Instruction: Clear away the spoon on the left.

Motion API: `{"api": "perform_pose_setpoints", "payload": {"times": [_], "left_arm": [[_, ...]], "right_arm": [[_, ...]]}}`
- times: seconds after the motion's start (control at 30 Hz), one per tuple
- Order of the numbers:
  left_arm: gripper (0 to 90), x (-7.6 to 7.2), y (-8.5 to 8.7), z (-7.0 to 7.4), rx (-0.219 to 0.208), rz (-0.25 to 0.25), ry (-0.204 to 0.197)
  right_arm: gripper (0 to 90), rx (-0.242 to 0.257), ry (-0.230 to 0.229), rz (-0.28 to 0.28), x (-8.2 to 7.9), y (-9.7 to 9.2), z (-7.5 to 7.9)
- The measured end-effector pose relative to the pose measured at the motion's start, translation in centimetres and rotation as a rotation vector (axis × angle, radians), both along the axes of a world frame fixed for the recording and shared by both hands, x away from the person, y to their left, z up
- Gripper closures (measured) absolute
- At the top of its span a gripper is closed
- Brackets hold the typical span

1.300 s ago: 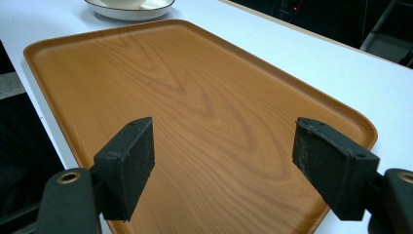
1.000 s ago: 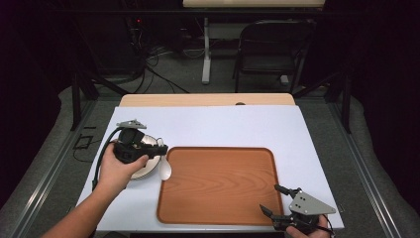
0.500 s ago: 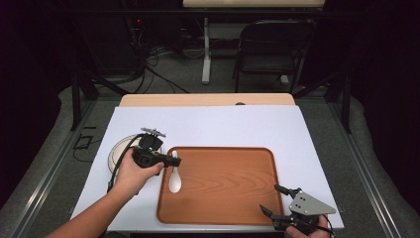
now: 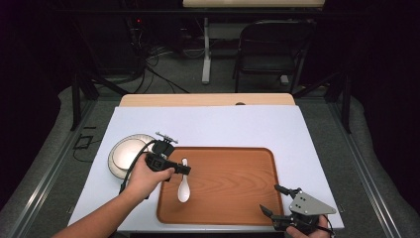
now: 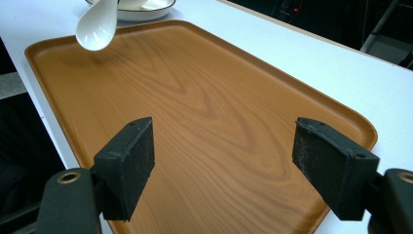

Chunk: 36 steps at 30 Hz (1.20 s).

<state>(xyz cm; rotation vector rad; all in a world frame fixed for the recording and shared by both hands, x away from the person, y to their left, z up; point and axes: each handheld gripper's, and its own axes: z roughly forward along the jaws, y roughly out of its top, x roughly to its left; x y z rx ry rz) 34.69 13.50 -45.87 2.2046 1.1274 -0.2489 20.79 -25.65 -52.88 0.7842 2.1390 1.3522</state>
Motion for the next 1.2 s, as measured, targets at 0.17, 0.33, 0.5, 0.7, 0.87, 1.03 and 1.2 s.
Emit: {"api": "perform_pose_setpoints", "payload": {"times": [0.17,0.33,0.5,0.7,0.87,1.03,1.2], "left_arm": [[85.1,0.3,-0.2,-0.8,-0.008,0.004,0.032],[85.1,0.5,-0.6,-1.6,-0.019,0.006,0.064],[85.0,0.9,-0.9,-2.3,-0.036,0.01,0.092],[85.1,1.3,-1.2,-3.1,-0.053,0.028,0.127],[84.9,1.8,-1.0,-3.8,-0.074,0.068,0.17],[84.4,2.3,-0.7,-4.7,-0.091,0.136,0.211],[83.3,2.6,-0.5,-5.5,-0.096,0.199,0.231]], "right_arm": [[22.9,0.001,-0.001,0.0,0.0,0.0,0.0],[22.9,-0.002,-0.001,0.001,0.0,0.0,0.0],[22.9,0.001,0.0,0.0,0.0,0.0,0.0],[23.0,-0.002,-0.002,0.003,0.0,0.0,0.0],[23.0,0.001,-0.002,0.003,0.0,0.0,0.0],[23.0,0.0,-0.002,0.003,0.0,0.0,0.0],[23.0,-0.001,-0.002,0.003,0.0,0.0,0.0]]}}
